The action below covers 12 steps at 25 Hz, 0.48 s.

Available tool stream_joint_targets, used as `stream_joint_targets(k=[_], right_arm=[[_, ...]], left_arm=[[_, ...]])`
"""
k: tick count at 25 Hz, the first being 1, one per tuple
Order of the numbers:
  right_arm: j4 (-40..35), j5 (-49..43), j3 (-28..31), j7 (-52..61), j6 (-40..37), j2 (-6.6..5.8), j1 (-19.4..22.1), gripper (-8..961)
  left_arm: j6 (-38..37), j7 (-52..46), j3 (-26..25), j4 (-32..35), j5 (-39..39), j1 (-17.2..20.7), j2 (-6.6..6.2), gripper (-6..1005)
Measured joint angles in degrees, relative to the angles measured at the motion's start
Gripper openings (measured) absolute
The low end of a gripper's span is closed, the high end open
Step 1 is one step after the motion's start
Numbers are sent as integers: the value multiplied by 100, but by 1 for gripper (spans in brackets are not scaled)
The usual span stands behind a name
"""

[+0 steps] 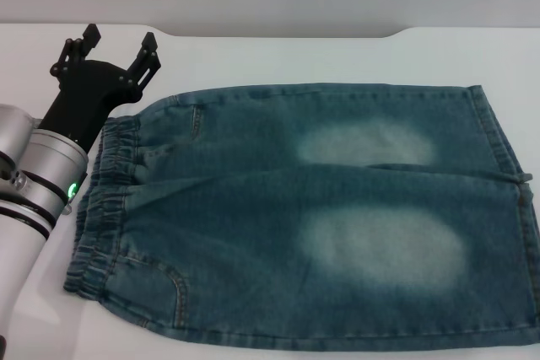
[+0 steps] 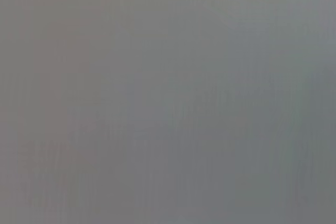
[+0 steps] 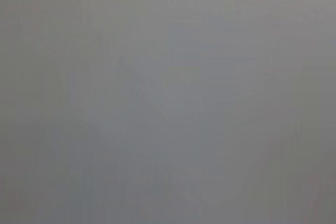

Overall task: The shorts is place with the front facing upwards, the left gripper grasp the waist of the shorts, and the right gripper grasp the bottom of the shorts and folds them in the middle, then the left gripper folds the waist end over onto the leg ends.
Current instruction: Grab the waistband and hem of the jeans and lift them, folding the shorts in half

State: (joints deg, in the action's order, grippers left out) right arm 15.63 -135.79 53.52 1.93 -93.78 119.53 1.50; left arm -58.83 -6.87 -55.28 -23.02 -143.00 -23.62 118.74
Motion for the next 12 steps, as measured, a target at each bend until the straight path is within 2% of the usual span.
stream_joint_targets(k=[8,12], right_arm=[[3,0,0,8,0,0,0,621],[56,-1,3,494,4,-43,29,621]], left_arm=[[6,-16,4,-8,0,-11,0,828],[154,-57,62,-216,-41,6,-35,828]])
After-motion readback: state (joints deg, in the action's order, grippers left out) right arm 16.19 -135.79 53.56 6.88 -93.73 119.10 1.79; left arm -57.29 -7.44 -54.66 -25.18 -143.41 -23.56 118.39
